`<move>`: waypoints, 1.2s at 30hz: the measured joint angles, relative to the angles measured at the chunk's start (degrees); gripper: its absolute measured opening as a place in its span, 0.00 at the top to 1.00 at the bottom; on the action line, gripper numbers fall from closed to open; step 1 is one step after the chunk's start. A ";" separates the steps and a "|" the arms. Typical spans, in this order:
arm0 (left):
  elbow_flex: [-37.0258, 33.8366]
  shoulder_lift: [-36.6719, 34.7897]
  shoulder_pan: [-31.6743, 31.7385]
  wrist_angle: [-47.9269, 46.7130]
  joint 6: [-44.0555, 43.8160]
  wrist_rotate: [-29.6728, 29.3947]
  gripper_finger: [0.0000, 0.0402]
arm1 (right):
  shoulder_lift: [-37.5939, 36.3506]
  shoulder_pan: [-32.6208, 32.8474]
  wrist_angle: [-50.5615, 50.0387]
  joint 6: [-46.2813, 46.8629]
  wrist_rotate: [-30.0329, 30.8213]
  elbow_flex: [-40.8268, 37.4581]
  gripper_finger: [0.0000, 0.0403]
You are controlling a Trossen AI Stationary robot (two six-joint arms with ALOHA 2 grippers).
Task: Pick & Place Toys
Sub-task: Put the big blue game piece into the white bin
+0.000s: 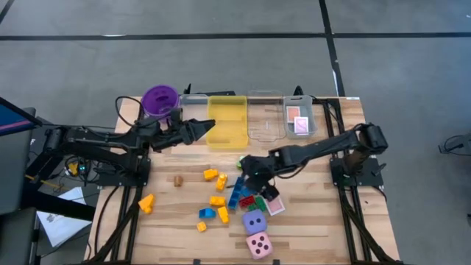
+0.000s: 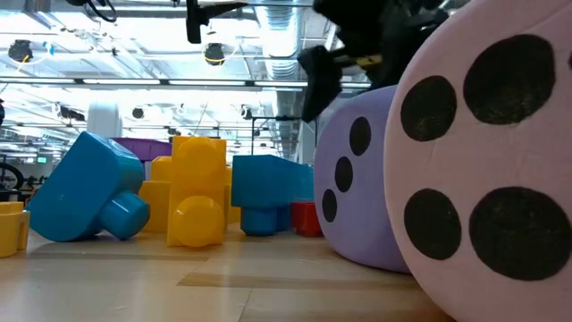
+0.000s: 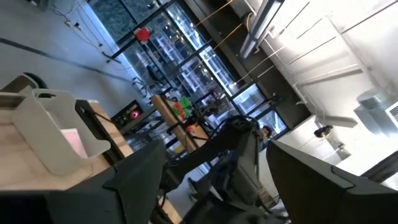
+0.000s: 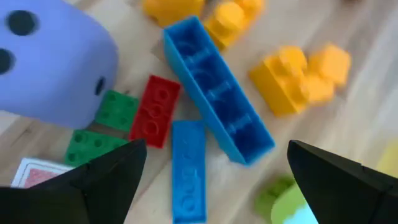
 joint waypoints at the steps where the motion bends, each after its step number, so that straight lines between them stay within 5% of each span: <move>1: 0.00 0.00 0.00 -0.62 0.04 0.07 0.31 | 0.98 0.27 -0.03 -1.98 -0.15 1.24 0.05; 16: -0.02 -0.02 0.00 -2.57 0.11 1.46 0.31 | 13.04 -0.59 -7.38 -13.42 -2.22 12.01 0.05; 36: -0.02 0.00 0.00 -2.65 0.11 1.51 0.31 | 15.75 -2.16 -4.26 -16.78 -4.56 12.16 0.10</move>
